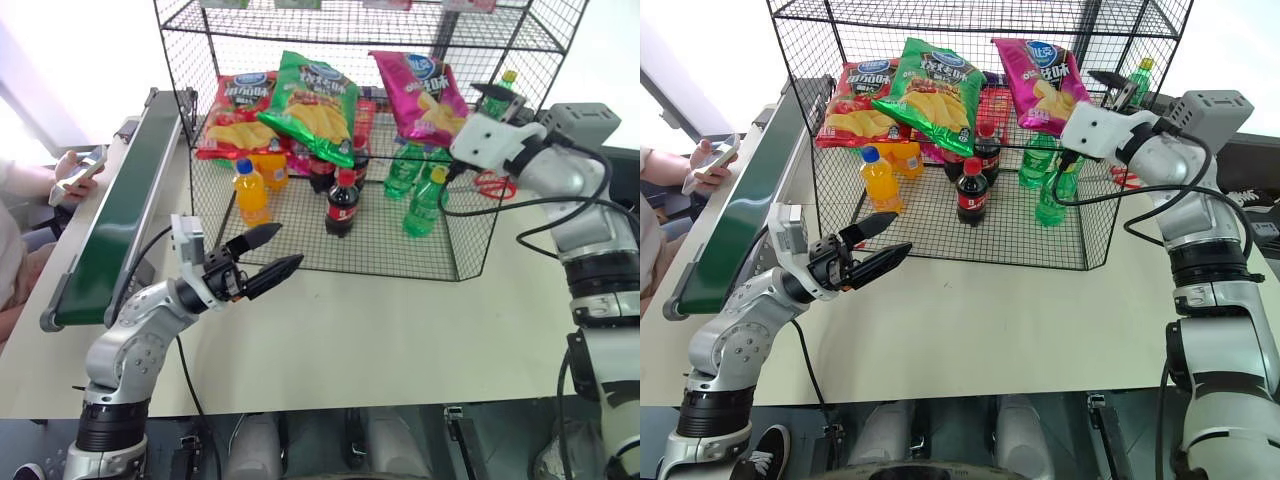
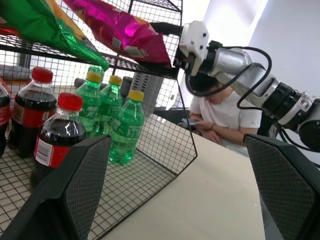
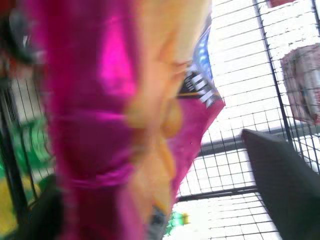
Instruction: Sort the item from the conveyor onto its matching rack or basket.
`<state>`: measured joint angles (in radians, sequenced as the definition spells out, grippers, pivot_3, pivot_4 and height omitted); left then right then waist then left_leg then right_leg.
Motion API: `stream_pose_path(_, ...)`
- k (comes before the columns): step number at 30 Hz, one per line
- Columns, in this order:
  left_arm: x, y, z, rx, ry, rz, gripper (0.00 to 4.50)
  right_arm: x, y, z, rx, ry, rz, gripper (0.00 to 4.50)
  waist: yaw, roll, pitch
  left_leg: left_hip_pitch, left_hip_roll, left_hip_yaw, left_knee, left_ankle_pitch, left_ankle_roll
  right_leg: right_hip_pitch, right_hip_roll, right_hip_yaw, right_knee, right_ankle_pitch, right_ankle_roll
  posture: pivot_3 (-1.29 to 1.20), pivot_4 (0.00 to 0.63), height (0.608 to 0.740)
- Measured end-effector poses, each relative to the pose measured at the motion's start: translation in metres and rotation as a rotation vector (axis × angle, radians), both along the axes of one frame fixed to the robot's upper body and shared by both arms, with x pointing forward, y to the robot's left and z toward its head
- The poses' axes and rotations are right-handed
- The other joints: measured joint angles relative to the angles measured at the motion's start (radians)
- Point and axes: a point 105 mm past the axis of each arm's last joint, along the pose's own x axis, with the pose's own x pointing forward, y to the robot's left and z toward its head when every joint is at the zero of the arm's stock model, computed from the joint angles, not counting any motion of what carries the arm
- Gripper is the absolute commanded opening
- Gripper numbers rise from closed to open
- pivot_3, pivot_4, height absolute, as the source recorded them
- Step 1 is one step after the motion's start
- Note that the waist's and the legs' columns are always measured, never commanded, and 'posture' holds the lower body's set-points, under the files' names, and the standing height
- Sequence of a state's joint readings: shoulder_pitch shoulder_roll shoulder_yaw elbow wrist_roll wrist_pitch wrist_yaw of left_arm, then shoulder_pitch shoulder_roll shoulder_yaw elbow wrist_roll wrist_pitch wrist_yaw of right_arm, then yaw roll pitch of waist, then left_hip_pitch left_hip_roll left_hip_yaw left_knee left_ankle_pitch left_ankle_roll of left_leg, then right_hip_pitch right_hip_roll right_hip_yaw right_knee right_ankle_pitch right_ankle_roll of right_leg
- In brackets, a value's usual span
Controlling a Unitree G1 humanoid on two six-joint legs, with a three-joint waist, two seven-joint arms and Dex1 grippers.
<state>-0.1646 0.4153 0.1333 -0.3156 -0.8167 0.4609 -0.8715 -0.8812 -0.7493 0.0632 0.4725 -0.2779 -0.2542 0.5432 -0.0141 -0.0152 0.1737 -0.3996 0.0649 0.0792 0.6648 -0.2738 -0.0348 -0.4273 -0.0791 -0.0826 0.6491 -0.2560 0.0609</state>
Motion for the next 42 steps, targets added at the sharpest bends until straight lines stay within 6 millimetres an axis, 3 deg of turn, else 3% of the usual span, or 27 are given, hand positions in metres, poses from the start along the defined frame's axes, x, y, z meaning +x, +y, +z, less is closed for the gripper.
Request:
stream_pose_path(10,0.0,-0.001,0.0,0.0,-0.014,-0.001,4.5,-0.018,0.006,0.02,0.321,0.201,0.17,4.19,0.003,0.0,0.0,0.0,0.0,0.0,0.0,0.0,0.001,0.0,0.0,0.0,0.0,0.0,0.0,0.0,0.15,0.74)
stream_pose_path(17,-0.001,-0.002,-0.001,0.01,-0.016,-0.002,4.5,-0.039,0.038,0.002,0.404,0.331,0.356,4.19,0.002,0.0,0.0,0.0,0.0,0.0,0.0,0.0,0.001,0.0,0.0,-0.001,0.001,0.0,0.0,0.0,0.15,0.74)
stream_pose_path(23,-0.001,0.0,-0.003,0.014,-0.01,0.003,4.5,-0.068,0.062,0.024,0.532,0.337,0.577,4.19,0.006,0.0,0.0,-0.001,0.0,-0.001,0.0,0.0,0.001,0.0,0.0,-0.001,0.0,0.0,0.0,0.0,0.15,0.74)
stream_pose_path(28,0.002,0.008,-0.007,0.079,-0.021,0.066,4.5,-0.091,0.053,0.044,0.789,0.384,0.717,4.19,0.007,0.0,0.0,-0.001,0.0,-0.001,0.0,-0.001,0.001,0.0,0.0,-0.001,0.0,0.0,0.0,0.0,0.15,0.74)
stream_pose_path(29,0.003,0.012,-0.009,0.104,-0.016,0.089,4.5,-0.098,0.052,0.041,0.8,0.427,0.733,4.19,0.008,0.0,0.0,-0.001,0.0,-0.001,0.0,-0.001,0.002,0.0,0.0,-0.001,0.0,0.0,0.0,0.0,0.15,0.74)
stream_pose_path(32,0.006,0.034,-0.014,0.187,0.0,0.191,4.5,-0.127,0.054,-0.007,0.771,0.691,0.723,4.19,0.011,0.0,0.0,-0.001,0.001,-0.002,-0.001,-0.002,0.004,0.0,0.0,-0.002,-0.001,0.0,0.0,0.0,0.15,0.74)
stream_pose_path(36,0.004,0.074,-0.009,0.306,0.001,0.336,4.5,-0.149,0.047,-0.066,0.776,0.903,0.639,4.19,0.004,0.0,0.0,-0.001,0.001,-0.001,0.0,-0.002,0.004,0.0,0.0,-0.001,-0.001,0.0,0.0,0.0,0.15,0.74)
stream_pose_path(42,-0.01,0.108,-0.015,0.401,0.049,0.434,4.5,-0.159,0.035,-0.091,0.736,0.927,0.57,4.19,0.004,0.0,0.0,0.0,0.0,-0.001,0.0,-0.002,0.004,0.0,0.0,0.0,-0.001,-0.001,-0.001,0.0,0.15,0.74)
